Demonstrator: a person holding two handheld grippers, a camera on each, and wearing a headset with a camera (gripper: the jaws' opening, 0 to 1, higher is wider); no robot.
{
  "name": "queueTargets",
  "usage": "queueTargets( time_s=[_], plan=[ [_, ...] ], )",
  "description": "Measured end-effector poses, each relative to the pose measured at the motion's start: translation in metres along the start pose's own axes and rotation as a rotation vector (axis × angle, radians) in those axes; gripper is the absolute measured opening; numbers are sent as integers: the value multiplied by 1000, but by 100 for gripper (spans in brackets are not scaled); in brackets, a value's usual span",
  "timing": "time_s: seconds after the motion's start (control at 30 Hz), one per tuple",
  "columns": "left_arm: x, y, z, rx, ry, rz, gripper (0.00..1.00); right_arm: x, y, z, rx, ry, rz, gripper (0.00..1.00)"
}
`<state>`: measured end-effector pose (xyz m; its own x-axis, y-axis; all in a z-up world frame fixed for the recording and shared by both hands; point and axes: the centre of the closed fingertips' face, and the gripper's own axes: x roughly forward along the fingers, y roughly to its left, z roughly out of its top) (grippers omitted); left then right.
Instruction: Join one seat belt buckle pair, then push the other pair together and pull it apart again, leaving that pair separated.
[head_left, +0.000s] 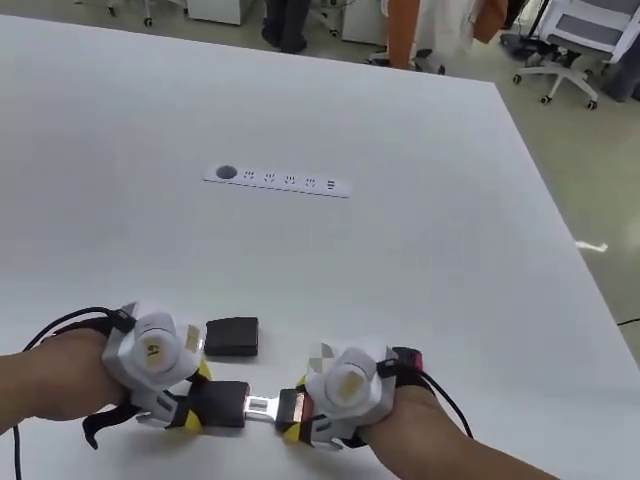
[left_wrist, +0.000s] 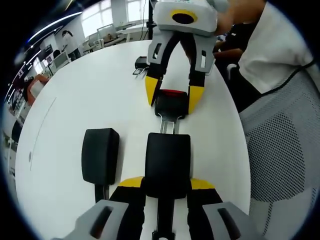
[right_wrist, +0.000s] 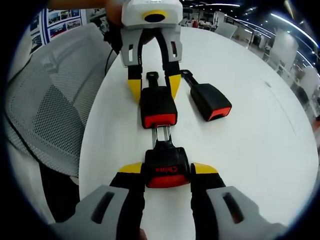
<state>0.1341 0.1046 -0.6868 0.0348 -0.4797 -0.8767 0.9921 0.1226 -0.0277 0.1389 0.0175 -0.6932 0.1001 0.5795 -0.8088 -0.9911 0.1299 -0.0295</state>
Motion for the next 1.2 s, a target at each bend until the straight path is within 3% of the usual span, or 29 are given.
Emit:
queueTargets(
  time_s=[0.6, 1.2],
  plan=[
    [0, -1, 1, 15, 16, -3, 32, 6, 2, 8, -28, -16, 2, 33],
    [4, 4, -5, 35, -3, -15, 31, 15, 4, 23, -24, -43, -1, 32]
  ],
)
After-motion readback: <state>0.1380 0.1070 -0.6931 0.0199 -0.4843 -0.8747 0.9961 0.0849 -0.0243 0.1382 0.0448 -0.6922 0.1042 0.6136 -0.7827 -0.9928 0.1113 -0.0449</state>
